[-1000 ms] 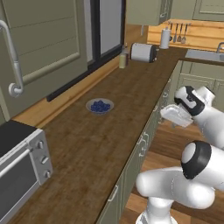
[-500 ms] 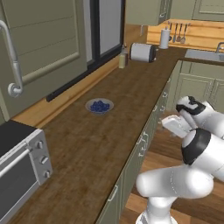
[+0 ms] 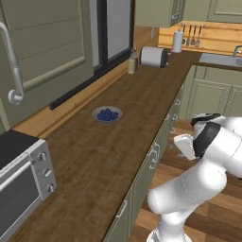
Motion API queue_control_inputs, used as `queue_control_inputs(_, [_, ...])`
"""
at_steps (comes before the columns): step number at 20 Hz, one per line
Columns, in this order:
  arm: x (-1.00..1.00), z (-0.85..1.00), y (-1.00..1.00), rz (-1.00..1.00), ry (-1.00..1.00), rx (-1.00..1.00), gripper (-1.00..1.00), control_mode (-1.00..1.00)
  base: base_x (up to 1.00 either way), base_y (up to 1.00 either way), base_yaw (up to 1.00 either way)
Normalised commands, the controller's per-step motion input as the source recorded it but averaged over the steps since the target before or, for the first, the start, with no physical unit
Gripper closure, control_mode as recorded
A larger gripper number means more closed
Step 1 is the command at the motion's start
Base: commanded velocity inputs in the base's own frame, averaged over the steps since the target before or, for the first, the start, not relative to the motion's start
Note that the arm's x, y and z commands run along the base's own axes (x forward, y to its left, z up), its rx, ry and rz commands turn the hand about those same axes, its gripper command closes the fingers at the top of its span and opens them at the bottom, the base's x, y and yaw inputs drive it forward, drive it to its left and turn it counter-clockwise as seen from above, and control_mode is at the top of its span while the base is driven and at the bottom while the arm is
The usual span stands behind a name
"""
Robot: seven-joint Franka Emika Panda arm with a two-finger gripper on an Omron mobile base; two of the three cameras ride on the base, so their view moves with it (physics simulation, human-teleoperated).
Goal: Take a straw from the drawer in front and place it inside the glass cup on the dining counter.
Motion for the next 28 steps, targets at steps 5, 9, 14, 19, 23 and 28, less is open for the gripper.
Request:
queue_control_inputs(5, [0.24,-0.35,0.00,0.00,0.00,0.18,-1.00,-1.00,0.00,0.00,0.00])
queue_control_inputs(9, [0.42,-0.26,0.06,-0.01,0.02,0.17,-1.00,-1.00,0.00,0.00,0.00])
queue_control_inputs(14, [0.47,-0.26,0.04,-0.01,0.02,0.14,-1.00,-1.00,0.00,0.00,0.00])
queue_control_inputs(19, [0.42,-0.30,0.00,0.00,0.03,0.11,-1.00,-1.00,0.00,0.00,0.00])
queue_control_inputs(23, [0.39,-0.29,0.00,0.00,0.02,0.11,-1.00,-1.00,0.00,0.00,0.00])
queue_control_inputs(28, [0.51,-0.20,0.03,0.00,0.01,0.10,-1.00,-1.00,0.00,0.00,0.00])
